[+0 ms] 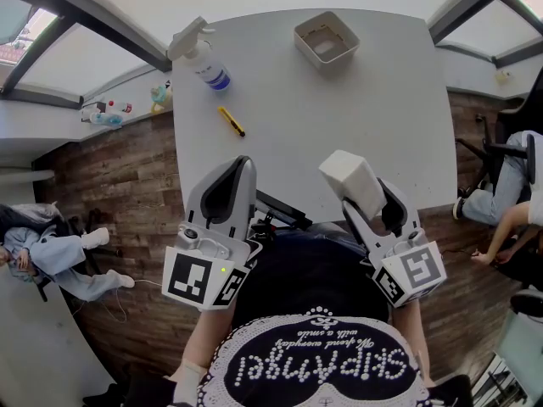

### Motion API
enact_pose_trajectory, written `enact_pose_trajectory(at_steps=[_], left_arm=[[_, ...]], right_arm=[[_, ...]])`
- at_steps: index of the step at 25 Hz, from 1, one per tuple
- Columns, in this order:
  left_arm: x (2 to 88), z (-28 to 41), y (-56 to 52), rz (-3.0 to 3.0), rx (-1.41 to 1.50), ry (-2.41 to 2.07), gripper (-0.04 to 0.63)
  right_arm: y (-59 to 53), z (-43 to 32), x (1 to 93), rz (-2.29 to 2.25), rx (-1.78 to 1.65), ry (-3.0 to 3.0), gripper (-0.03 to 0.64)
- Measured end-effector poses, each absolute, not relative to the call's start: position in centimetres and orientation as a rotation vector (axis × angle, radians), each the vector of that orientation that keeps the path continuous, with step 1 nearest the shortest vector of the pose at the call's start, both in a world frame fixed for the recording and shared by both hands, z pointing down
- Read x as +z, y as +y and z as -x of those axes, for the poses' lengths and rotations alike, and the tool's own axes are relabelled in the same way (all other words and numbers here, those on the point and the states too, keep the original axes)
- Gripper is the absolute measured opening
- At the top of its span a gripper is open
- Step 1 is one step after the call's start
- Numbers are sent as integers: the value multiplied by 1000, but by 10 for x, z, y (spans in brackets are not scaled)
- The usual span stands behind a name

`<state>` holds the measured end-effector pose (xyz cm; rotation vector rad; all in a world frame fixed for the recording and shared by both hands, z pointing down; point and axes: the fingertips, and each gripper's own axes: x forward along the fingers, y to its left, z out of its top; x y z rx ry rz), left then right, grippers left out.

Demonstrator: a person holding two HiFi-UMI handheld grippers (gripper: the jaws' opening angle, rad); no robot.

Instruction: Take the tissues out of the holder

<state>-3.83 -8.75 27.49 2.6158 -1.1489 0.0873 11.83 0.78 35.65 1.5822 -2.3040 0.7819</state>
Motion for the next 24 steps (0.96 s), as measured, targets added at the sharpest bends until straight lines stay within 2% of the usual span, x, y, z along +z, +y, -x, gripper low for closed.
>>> enact_pose_trajectory(at_steps=[24], left_arm=[[274,39,-89,-2618,78,-1160,2]], right_arm=[[7,-121,357,-1592,791,-2297,281]])
